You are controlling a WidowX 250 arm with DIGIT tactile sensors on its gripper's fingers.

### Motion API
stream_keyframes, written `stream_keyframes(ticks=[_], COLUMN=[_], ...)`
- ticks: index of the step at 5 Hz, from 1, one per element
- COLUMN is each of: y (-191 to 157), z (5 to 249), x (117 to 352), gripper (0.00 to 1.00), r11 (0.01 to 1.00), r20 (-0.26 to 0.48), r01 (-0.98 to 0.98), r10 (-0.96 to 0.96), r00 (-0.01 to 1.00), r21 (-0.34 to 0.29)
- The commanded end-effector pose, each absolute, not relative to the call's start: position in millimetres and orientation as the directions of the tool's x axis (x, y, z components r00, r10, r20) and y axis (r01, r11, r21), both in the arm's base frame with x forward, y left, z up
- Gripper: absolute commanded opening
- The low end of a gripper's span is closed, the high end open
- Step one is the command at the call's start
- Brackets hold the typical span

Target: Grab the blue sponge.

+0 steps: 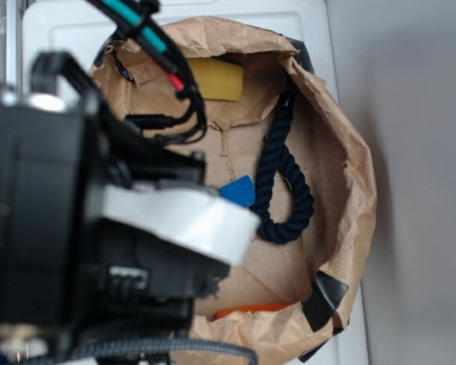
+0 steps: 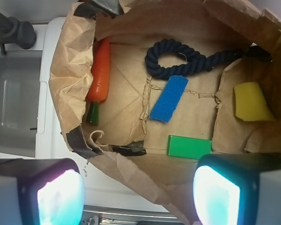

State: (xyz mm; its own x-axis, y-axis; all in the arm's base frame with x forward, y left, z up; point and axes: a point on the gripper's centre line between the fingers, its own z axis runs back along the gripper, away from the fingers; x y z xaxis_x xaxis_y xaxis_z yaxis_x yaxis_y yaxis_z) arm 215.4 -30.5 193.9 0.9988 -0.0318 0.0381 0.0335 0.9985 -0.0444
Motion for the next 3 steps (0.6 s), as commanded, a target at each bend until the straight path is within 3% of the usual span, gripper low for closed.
stream_keyframes(ticks=[1,2,3], y=[-26,11,24], z=[207,199,170], x=[221,208,226], gripper=[1.0,1.0,1.0], r11=[0.999,0.992,0.99], r20=[0.092,0.103,0.099], r01=[0.011,0.032,-0.092], r10=[-0.006,-0.02,0.103], r00=[0.996,0.995,0.99], r21=[-0.049,-0.122,-0.107])
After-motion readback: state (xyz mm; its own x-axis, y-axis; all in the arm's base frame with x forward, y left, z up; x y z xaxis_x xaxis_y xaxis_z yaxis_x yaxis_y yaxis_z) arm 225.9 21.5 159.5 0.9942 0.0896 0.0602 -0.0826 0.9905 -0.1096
